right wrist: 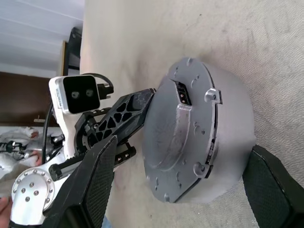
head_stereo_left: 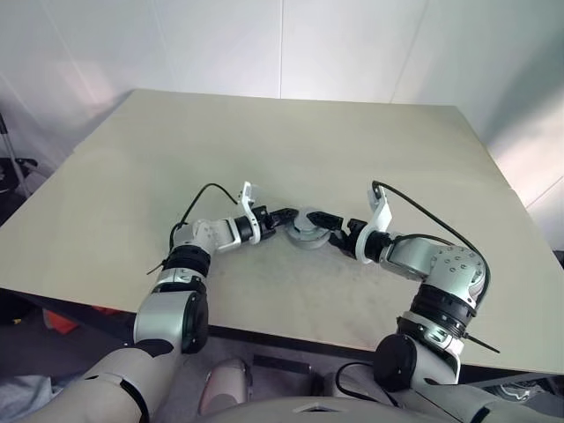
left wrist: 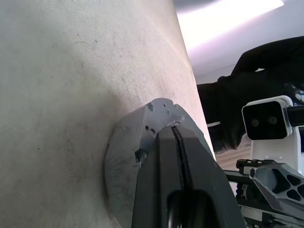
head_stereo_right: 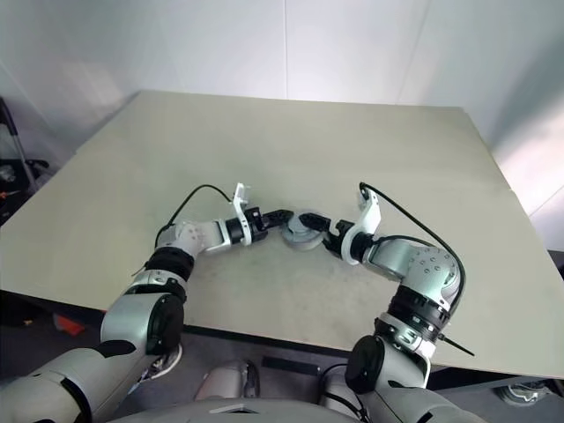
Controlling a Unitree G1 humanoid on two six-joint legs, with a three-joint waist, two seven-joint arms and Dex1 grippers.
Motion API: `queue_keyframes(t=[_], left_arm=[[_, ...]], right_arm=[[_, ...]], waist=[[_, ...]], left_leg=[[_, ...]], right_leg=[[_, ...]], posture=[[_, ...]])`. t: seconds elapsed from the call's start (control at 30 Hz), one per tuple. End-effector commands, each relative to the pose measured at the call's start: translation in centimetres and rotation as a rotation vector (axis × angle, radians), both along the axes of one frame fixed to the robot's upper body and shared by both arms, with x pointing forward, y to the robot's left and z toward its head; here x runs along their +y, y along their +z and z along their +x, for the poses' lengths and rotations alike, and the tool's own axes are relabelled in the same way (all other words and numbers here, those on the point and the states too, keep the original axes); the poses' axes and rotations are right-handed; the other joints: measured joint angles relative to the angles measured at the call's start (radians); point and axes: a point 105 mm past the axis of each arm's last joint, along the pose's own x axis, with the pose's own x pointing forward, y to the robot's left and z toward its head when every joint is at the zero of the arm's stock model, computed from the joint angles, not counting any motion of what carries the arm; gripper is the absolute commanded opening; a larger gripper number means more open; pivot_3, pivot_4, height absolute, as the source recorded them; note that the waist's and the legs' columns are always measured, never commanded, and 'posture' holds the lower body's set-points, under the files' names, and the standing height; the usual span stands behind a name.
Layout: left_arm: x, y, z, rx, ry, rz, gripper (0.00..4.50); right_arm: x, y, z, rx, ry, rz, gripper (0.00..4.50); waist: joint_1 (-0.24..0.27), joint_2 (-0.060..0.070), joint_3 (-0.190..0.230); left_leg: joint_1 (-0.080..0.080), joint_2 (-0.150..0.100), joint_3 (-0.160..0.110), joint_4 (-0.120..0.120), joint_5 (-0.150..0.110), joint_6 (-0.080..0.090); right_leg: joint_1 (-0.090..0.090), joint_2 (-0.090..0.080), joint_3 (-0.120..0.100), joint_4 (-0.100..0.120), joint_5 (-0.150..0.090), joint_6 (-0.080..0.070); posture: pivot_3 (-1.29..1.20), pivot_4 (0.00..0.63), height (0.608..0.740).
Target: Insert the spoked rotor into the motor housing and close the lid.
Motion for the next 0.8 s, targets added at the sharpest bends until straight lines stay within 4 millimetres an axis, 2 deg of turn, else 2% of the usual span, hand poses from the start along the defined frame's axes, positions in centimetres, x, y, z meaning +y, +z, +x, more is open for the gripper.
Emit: queue_keyframes(t=[0.03,0.1,0.13,0.2,0.3,0.37,0.53,0.8], left_arm=[[-1.2,-0.8,-0.7,0.037,-0.042,0.021,0.0],[-1.1,-0.8,-0.6,0.036,-0.037,0.02,0.0],[-1.1,-0.8,-0.6,0.035,-0.034,0.019,0.0],[-1.0,-0.7,-0.5,0.033,-0.029,0.018,0.0],[-1.0,-0.7,-0.4,0.028,-0.018,0.013,0.0],[-0.9,-0.6,-0.3,0.023,-0.011,0.011,0.0],[-0.1,-0.2,0.3,-0.013,0.038,-0.013,0.0],[3.0,1.5,1.8,-0.043,0.187,-0.127,0.0]], right_arm=[[4.6,2.7,0.3,-0.093,0.159,0.071,4.46],[4.7,2.4,0.5,-0.087,0.163,0.044,4.46],[4.5,2.0,0.7,-0.077,0.151,0.027,4.29],[4.1,1.8,1.2,-0.072,0.118,0.021,3.83],[3.6,3.0,1.9,-0.123,0.086,0.06,2.83],[3.4,3.5,2.2,-0.144,0.075,0.068,2.33],[2.2,4.3,3.3,-0.174,0.015,0.055,2.33],[-1.1,7.0,6.7,-0.213,-0.156,0.112,2.33]], waist=[[-0.001,0.0,0.0],[-0.001,0.0,0.0],[-0.002,0.0,0.0],[-0.002,0.0,0.0],[-0.002,0.0,0.0],[0.004,0.0,0.0],[0.011,0.0,0.0],[0.011,-0.001,0.001]], left_leg=[[0.0,0.0,0.0,-0.001,0.001,-0.001],[0.0,0.0,0.0,-0.002,0.001,-0.002],[0.0,0.0,0.0,-0.002,0.001,-0.002],[0.0,0.0,0.0,-0.002,0.001,-0.002],[0.0,0.0,0.0,-0.002,0.001,-0.002],[0.0,0.0,0.0,-0.002,0.001,-0.002],[-0.001,-0.001,0.0,-0.002,0.001,-0.002],[-0.005,-0.001,0.0,0.0,0.001,-0.001]], right_leg=[[-0.001,0.0,0.0,0.0,0.0,0.0],[-0.001,0.0,0.0,0.0,0.0,-0.001],[-0.001,0.0,0.0,0.0,0.0,-0.001],[0.0,0.0,0.0,0.0,0.0,-0.001],[-0.001,0.0,0.0,0.0,0.0,-0.001],[0.0,0.0,0.0,0.0,0.0,-0.001],[-0.001,0.0,0.0,0.0,0.0,0.0],[-0.008,-0.001,0.0,0.009,0.001,0.001]], posture=[[0.0,0.0,0.74],[0.0,0.0,0.74],[0.0,0.0,0.74],[0.0,0.0,0.74],[0.0,0.0,0.74],[0.0,0.0,0.74],[0.0,0.0,0.74],[0.0,0.0,0.74]])
